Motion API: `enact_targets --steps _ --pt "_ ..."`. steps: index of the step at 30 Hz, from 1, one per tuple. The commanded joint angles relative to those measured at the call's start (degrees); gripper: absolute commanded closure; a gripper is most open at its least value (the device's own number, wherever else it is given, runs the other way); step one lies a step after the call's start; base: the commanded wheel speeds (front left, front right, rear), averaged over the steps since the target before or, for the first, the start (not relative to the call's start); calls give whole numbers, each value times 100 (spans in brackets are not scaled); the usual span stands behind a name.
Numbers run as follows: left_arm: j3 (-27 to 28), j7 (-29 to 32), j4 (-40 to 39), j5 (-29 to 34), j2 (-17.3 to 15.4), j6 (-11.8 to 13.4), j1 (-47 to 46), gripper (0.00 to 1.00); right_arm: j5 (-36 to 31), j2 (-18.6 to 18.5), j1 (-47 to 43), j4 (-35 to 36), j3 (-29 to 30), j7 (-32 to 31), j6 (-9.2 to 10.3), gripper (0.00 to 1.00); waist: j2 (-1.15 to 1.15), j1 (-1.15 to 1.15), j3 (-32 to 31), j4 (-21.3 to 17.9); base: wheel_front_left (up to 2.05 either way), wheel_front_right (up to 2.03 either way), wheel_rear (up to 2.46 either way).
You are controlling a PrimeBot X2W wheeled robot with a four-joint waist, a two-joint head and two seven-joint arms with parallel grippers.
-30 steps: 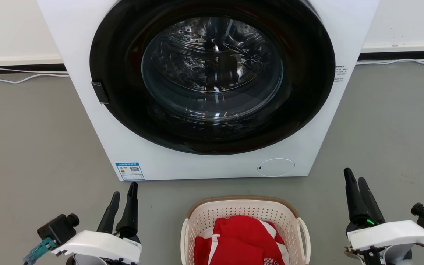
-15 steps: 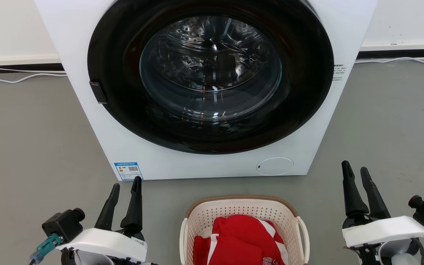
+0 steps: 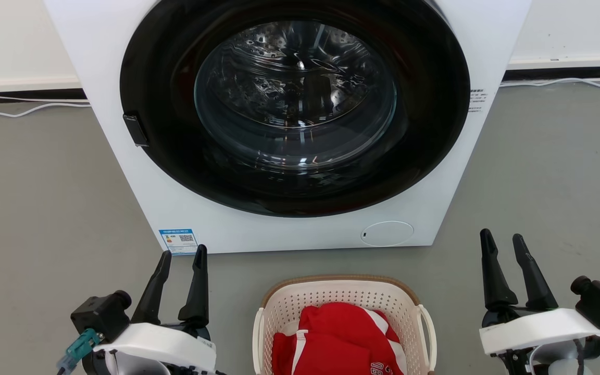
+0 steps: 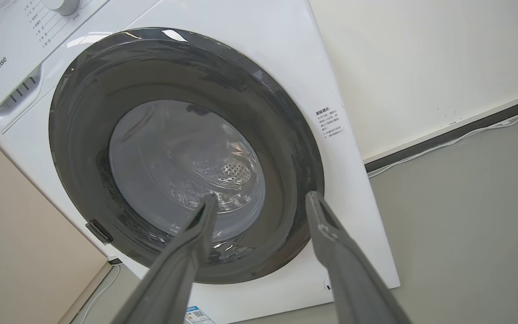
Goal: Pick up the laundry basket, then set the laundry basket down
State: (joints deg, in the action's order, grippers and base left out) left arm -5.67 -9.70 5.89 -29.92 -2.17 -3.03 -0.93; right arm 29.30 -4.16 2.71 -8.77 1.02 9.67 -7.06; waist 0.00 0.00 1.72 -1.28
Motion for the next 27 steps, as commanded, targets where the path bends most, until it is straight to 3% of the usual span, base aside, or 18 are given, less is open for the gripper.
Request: enact_targets --steps 1,20,27 --pt "103 -107 -205 252 -48 57 -327 0 -239 -15 308 97 -96 116 -34 0 0 0 5 -4 0 0 0" --pt "10 -465 -377 1555 -67 153 -363 0 -1634 9 432 46 -198 468 -42 0 0 0 46 -80 0 0 0" --pt "4 -530 -377 1788 -71 188 -351 0 -1862 3 451 -28 -175 532 -43 0 0 0 31 -101 0 0 0"
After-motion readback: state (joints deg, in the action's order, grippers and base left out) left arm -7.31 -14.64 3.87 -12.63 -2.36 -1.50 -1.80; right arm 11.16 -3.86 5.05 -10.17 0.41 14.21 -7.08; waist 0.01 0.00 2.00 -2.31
